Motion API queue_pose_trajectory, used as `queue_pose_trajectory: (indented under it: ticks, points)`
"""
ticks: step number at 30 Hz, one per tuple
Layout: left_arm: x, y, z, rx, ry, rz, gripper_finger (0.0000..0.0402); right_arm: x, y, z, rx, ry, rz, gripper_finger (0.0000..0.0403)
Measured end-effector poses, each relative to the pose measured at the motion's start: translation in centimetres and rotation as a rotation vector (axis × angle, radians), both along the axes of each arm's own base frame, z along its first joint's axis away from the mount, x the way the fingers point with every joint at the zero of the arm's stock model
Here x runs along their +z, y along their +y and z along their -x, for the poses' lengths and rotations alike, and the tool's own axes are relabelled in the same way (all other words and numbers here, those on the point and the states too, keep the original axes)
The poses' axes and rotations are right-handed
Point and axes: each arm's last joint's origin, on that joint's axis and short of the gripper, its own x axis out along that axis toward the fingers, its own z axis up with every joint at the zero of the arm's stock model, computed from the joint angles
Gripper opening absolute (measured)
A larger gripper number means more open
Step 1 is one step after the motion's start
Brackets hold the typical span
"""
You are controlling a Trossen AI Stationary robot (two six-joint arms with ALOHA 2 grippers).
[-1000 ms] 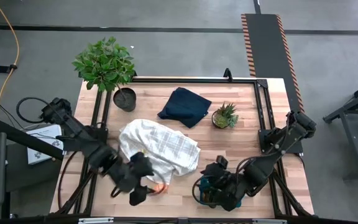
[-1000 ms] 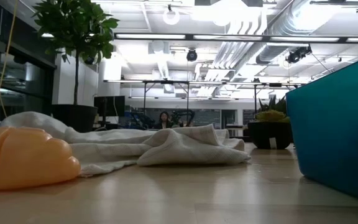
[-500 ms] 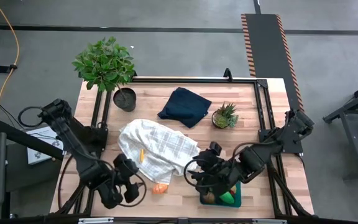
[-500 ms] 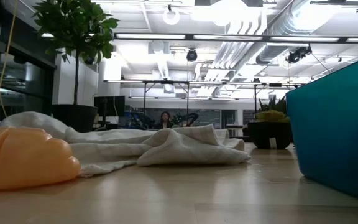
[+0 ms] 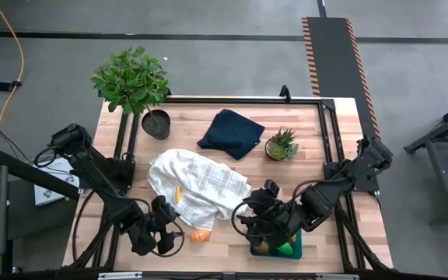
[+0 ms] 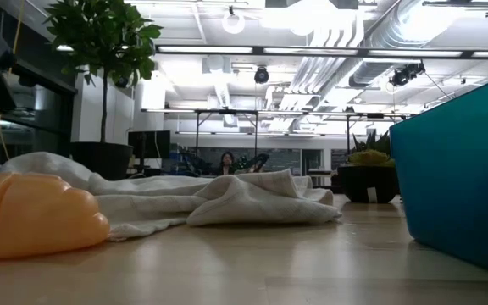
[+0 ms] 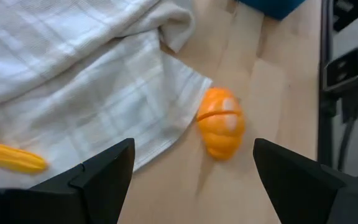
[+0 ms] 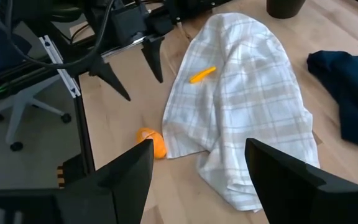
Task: Pick and placing Produce into tupperware
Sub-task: Put the croissant into the bin
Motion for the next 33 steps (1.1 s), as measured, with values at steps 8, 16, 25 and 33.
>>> queue_pose_trajectory:
  ticks: [8, 16, 25, 33]
  points:
    - [-0.1, -0.3, -0.1, -0.156, 0.014, -0.080, 0.0314, -0.1, -0.1, 0.1, -0.008, 0.009, 0.018, 0.0245]
    - [-1.1, 0.0, -2.2, -0.141, -0.007, -0.046, 0.0314, -0.2, -0.4, 0.0, -0.017, 0.022, 0.031, 0.0245]
    - [-3.5, 0.8, -4.7, -0.141, 0.045, 0.066, 0.0314, -0.2, -0.5, 0.0, -0.023, 0.024, 0.027, 0.0245]
    - [-4.8, -0.1, -5.5, -0.224, 0.034, 0.084, 0.0314, -0.3, -0.5, 0.1, -0.023, 0.028, 0.030, 0.0245]
